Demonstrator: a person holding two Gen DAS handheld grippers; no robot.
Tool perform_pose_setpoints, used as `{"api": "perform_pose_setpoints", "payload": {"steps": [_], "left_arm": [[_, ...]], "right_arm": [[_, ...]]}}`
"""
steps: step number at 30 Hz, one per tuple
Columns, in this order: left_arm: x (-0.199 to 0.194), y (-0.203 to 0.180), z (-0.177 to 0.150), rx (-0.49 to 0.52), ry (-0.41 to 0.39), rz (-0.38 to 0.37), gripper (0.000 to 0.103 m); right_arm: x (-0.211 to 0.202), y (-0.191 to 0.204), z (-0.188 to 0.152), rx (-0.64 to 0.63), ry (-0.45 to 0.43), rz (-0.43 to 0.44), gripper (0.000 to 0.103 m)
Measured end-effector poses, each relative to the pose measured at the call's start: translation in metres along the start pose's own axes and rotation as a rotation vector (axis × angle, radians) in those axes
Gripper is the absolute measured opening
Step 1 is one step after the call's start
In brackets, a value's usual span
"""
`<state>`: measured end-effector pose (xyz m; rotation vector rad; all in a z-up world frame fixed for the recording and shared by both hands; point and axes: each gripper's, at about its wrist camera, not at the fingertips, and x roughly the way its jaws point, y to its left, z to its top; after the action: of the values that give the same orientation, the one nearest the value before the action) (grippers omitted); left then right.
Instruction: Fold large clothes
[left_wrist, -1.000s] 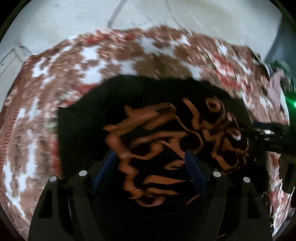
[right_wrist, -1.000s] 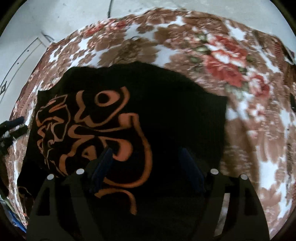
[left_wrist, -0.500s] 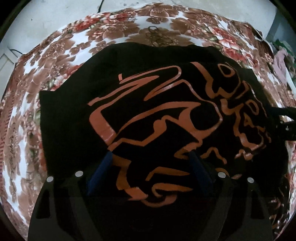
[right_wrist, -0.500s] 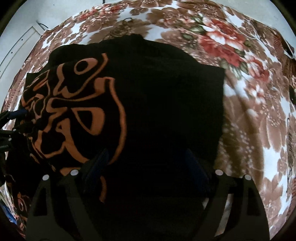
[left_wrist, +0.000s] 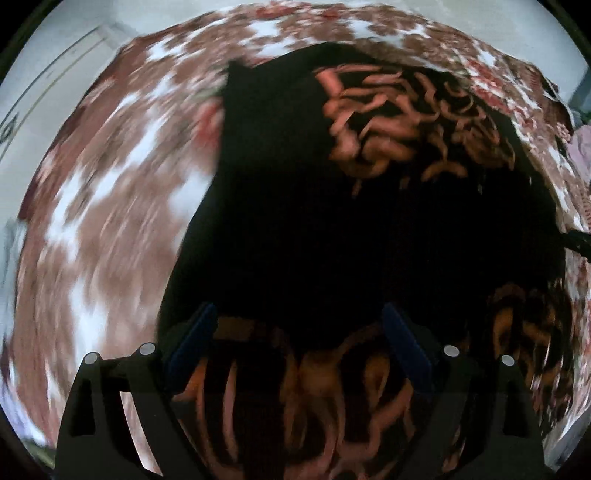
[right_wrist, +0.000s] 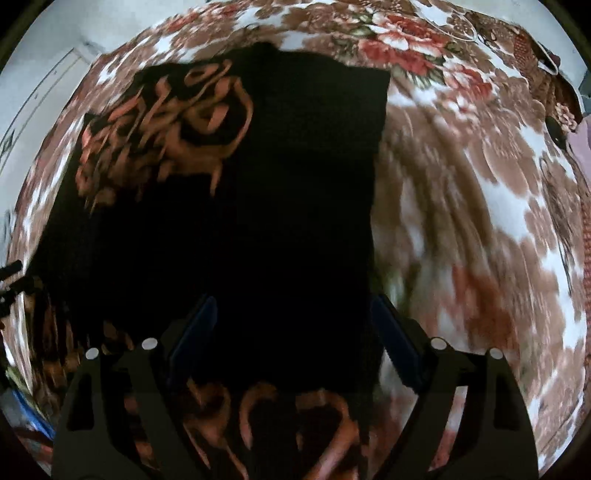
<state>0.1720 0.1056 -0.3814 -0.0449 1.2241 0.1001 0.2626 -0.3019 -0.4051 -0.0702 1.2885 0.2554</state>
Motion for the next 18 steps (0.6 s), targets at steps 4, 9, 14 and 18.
{"api": "perform_pose_setpoints", "payload": {"steps": [4,9,14,18], "left_arm": [[-0.018,0.038,-0.067,-0.133,0.055,0.028,0.089],[-0.038,0.076,-0.135,-0.22,0.088,0.035,0.089],[-0.037,0.106,-0.182,-0.251,0.124,-0.003,0.089],[-0.034,0.117,-0.209,-0.277,0.129,-0.065,0.089]], "right_arm": [[-0.015,-0.007,-0.057,-0.021,0.057,-0.018,0.085],[-0.03,-0.007,-0.113,-0.029,0.096,-0.06,0.085],[-0.037,-0.004,-0.17,0.012,0.134,-0.083,0.085],[-0.039,0.0,-0.206,0.062,0.158,-0.11,0.085]]}}
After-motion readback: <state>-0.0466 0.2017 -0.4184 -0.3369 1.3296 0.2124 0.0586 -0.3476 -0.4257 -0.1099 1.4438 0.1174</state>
